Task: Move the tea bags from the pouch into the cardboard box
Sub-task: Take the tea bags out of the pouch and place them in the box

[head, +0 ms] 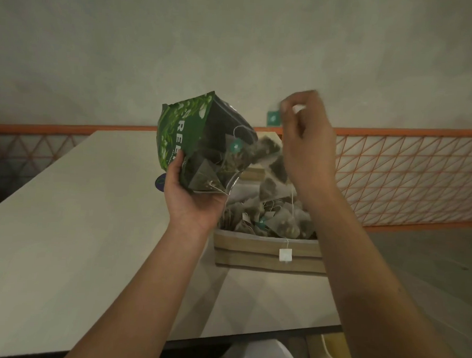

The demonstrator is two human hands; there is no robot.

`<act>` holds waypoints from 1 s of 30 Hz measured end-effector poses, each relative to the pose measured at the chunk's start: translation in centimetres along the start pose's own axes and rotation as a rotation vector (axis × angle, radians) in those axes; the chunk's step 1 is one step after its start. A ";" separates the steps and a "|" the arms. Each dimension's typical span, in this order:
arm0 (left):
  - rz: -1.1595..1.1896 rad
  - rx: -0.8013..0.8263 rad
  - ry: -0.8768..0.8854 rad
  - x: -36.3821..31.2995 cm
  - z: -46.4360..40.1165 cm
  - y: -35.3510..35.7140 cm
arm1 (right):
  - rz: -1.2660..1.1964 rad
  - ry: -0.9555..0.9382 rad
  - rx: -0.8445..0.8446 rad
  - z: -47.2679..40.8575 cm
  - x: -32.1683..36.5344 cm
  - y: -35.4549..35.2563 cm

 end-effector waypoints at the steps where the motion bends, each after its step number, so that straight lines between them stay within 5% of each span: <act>1: -0.009 -0.008 0.005 0.0 -0.1 -0.1 | 0.026 0.019 0.088 0.0 -0.3 0.8; 6: -0.009 -0.010 0.020 -0.3 -0.5 -0.5 | -0.222 0.129 -0.128 0.1 -1.2 -1.5; 10: -0.001 -0.001 0.022 -0.5 -0.5 -0.5 | -0.244 0.214 -0.027 0.2 -2.3 -1.1; 13: 0.008 -0.006 0.029 -0.7 -0.4 -0.5 | -0.311 0.218 -0.187 0.8 -3.1 -3.1; 17: 0.015 -0.002 0.031 -0.7 -0.3 -0.5 | -0.066 0.297 0.089 2.0 -6.0 -1.2; 22: 0.014 0.003 0.035 -0.5 -0.4 -0.4 | -0.087 0.389 0.045 3.7 -8.0 -2.1; 30: 0.009 -0.018 0.027 0.0 -0.2 -0.8 | 0.364 0.313 0.644 7.4 -10.0 0.9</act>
Point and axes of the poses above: each hand's wrist, its own z-axis away from the middle knuckle, its own y-axis out of the palm, x = y × z, the point moved 9 cm from there along -z, towards the middle knuckle, and after that the axes turned 2 degrees about -x, right-handed, at the moved point
